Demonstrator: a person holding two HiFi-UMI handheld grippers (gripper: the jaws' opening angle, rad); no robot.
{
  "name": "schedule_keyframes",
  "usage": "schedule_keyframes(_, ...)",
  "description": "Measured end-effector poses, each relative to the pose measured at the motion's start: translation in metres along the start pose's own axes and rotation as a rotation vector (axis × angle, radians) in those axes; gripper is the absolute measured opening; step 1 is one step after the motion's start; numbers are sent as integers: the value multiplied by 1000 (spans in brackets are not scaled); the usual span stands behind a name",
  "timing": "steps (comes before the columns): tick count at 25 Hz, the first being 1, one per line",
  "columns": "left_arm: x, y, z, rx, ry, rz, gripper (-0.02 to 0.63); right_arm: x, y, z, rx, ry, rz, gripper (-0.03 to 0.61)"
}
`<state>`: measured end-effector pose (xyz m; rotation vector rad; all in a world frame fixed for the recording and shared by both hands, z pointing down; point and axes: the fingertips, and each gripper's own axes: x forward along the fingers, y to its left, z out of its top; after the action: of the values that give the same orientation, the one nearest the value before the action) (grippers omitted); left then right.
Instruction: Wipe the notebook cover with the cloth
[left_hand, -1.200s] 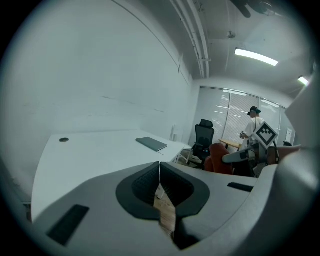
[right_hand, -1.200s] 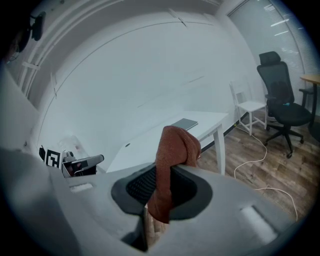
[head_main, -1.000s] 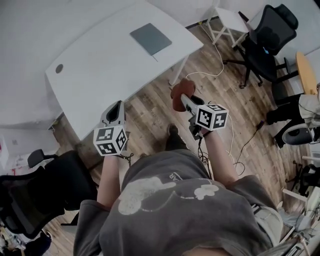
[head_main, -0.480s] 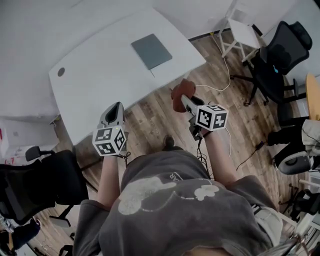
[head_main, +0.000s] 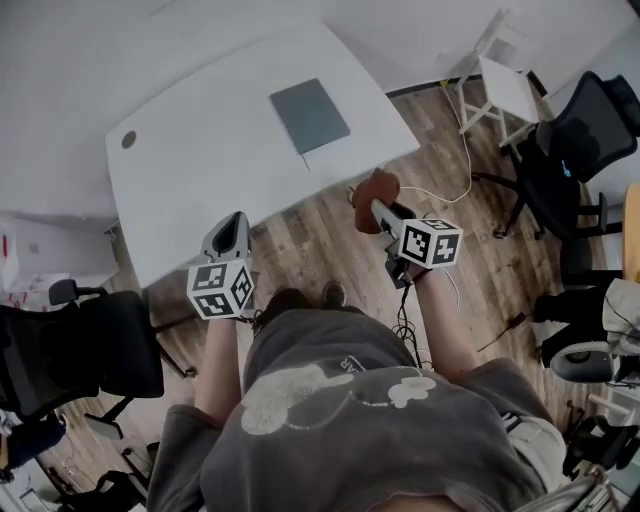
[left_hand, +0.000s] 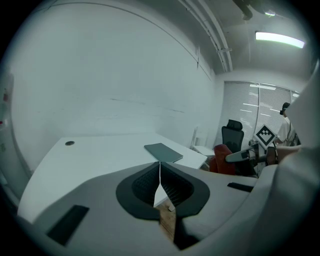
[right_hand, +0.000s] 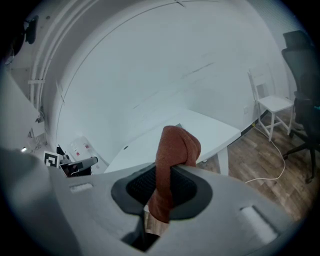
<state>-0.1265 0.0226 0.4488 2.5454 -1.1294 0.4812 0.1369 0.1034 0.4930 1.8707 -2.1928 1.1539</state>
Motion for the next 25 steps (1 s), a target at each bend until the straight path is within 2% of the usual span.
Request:
schedule_keyframes(5,13,11,1,25,10,1,-2,30,10,11,-31,31,16,60)
schedule_keyframes(8,27,27,1,3,14,-6,-2,45,16,19,-59,38,13,60)
schedule_keyframes(12,52,44,10,-21,7,-18,-2,65,11,33,-36,34,-9,60)
schedule_keyframes(25,133,104,43,-44,9,-73,-2,145,4,97,-56,39,-63,60)
